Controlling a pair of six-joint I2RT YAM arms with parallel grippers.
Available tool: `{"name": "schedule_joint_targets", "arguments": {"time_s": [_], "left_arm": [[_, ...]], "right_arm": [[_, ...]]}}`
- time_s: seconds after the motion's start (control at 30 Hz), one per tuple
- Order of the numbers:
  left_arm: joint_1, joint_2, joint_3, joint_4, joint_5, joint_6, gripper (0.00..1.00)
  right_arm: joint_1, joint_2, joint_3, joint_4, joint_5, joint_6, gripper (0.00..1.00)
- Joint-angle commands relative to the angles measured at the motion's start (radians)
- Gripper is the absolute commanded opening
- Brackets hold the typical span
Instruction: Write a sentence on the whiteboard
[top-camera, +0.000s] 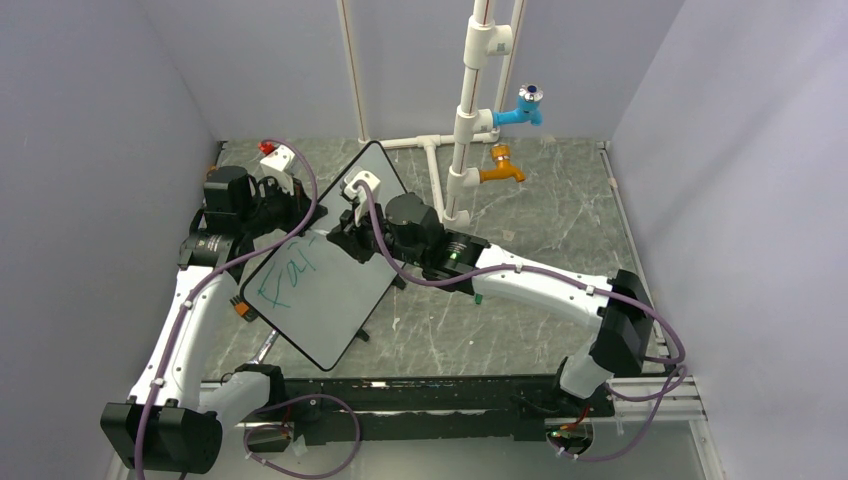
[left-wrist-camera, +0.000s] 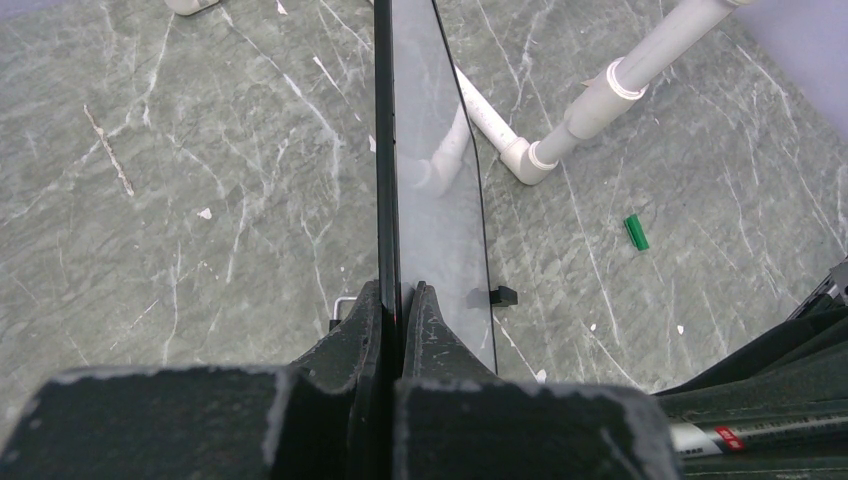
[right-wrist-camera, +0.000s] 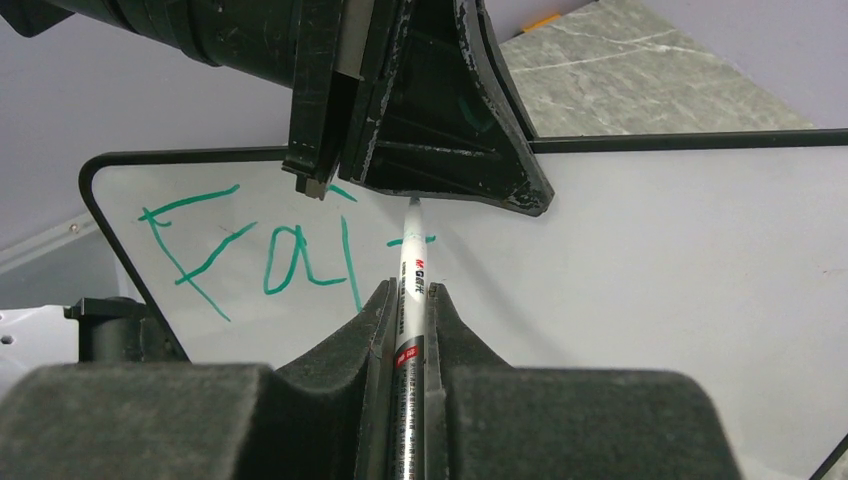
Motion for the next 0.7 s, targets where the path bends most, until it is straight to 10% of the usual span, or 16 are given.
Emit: {"name": "schedule_joint_targets", "arguments": {"time_s": [0.0,0.67], "left_arm": [[-0.011,0.02,-0.047,-0.071,-0.061,0.137,0.0],[-0.011,0.018,-0.047,-0.071,-0.06,0.136,0.0]], "right_arm": [[0.004,0.018,0.035,0.044,-0.022,0.014,0.0],[0.009,-0.006,-0.12,0.047,-0.008,0.052,0.0]]}}
